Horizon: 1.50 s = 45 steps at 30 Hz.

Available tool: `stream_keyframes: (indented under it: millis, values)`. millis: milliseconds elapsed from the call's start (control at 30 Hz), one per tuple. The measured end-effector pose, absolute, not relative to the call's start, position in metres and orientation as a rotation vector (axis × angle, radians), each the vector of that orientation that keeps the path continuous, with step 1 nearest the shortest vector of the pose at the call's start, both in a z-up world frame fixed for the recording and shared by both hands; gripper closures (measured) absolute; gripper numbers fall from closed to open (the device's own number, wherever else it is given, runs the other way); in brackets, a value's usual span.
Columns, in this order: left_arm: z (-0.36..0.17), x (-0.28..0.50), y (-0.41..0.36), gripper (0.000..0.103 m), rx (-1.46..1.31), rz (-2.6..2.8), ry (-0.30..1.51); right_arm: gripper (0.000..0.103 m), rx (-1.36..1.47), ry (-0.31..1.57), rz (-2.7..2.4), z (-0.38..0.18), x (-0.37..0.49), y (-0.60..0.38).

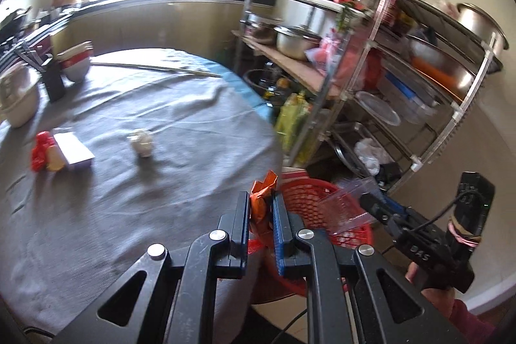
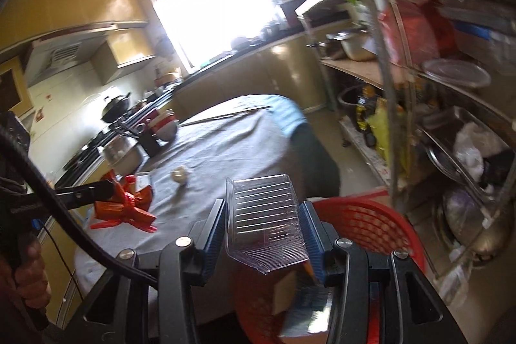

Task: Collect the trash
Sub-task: 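Open both tools to drop the ribbon and tray into the basket, then move both open tools back over the table toward the white tissue ball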

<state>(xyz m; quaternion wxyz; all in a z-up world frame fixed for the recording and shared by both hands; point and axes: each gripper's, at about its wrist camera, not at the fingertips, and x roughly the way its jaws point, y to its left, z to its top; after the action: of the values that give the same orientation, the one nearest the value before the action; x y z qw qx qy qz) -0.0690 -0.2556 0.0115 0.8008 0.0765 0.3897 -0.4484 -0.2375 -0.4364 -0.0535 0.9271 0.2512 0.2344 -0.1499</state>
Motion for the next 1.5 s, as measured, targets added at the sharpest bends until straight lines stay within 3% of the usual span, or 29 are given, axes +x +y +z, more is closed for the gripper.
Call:
stream_keyframes:
  millis: [333, 400, 433, 467, 867, 1100, 1267, 1500]
  values:
    - [-0.016, -0.092, -0.319, 0.086, 0.229, -1.128, 0.926, 0.052, 0.58, 0.527, -0.387, -0.076, -0.257, -0.473]
    - [-0.024, -0.093, -0.33, 0.07, 0.241, -1.144, 0.966, 0.049, 0.614, 0.546, -0.387, -0.081, -0.259, -0.479]
    - [-0.027, -0.093, -0.332, 0.054, 0.243, -1.138, 0.973, 0.046, 0.628, 0.553, -0.386, -0.083, -0.259, -0.481]
    - [-0.028, -0.093, -0.331, 0.045, 0.24, -1.129, 0.968, 0.04, 0.64, 0.562, -0.392, -0.085, -0.259, -0.483]
    - [-0.038, -0.062, -0.259, 0.044, 0.209, -0.961, 0.918, 0.037, 0.665, 0.532, -0.396, -0.082, -0.253, -0.484]
    - [-0.043, -0.04, -0.19, 0.044, 0.222, -0.736, 0.845, 0.037, 0.624, 0.567, -0.339, -0.081, -0.231, -0.457]
    - [-0.039, -0.026, -0.143, 0.038, 0.175, -0.626, 0.807, 0.037, 0.585, 0.592, -0.3, -0.078, -0.213, -0.435]
    - [-0.038, -0.013, -0.114, 0.038, 0.189, -0.497, 0.785, 0.037, 0.528, 0.633, -0.236, -0.075, -0.185, -0.398]
